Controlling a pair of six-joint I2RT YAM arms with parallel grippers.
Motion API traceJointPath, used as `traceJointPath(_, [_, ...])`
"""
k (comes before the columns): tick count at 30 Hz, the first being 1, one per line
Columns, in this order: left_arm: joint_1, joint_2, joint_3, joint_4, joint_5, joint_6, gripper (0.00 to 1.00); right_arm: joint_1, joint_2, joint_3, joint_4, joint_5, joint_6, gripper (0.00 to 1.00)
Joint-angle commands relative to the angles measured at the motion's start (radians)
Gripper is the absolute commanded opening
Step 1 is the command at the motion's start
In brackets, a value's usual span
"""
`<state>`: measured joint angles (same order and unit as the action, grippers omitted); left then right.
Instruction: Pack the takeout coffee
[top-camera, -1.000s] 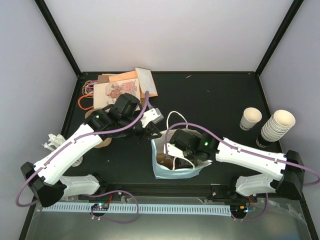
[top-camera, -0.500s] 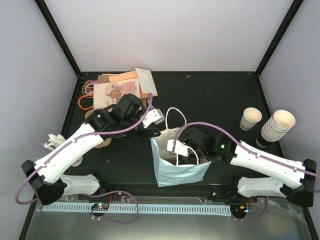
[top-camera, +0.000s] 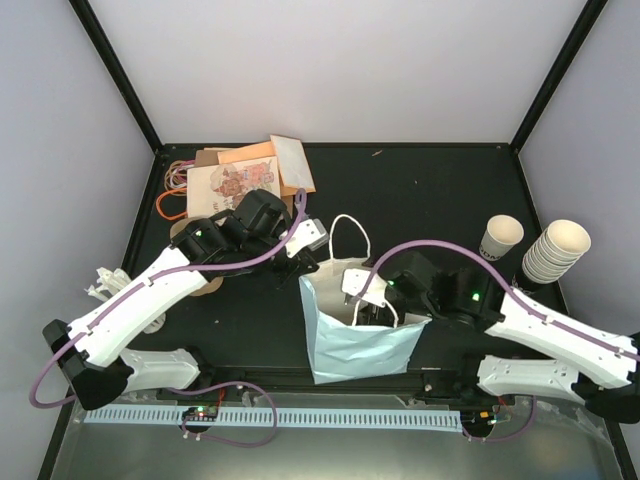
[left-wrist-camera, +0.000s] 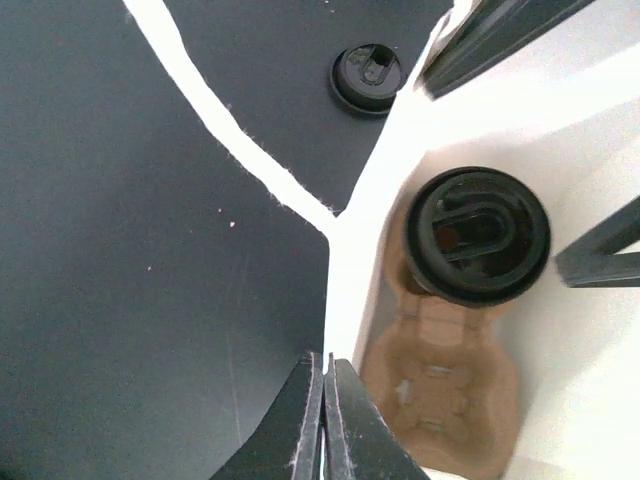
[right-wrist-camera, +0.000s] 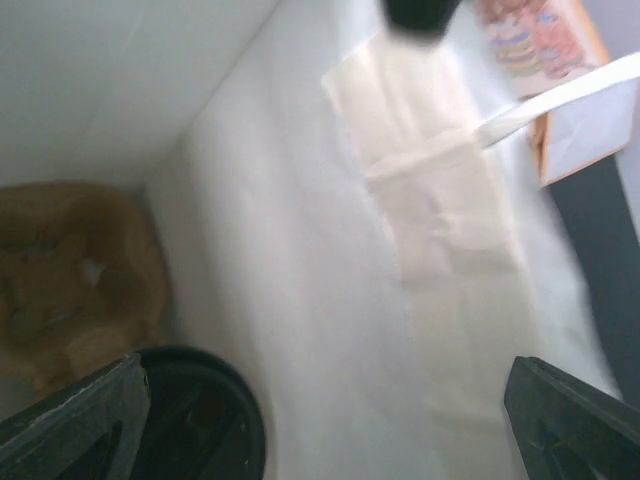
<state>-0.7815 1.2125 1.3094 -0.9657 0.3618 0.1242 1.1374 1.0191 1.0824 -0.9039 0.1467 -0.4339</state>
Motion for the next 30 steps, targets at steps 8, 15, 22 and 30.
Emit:
traceJointPath(8, [-0.007,-0.049,0.037,0.01,-0.056,0.012,0.02,-0.001,-0.085,0.098,0.043,-0.001,0.068,1.0])
traceJointPath(15, [-0.007,-0.074,0.036,0.021,-0.085,0.009,0.02,-0.005,-0.092,0.138,0.079,0.151,0.174,1.0])
traceJointPath(22, [-0.007,-0.118,0.026,0.051,-0.171,-0.01,0.02,-0.01,-0.077,0.329,-0.087,0.337,0.574,1.0])
traceJointPath(30, [-0.016,-0.156,-0.007,0.126,-0.28,-0.018,0.02,-0.01,0.096,0.406,-0.325,0.321,0.88,0.76])
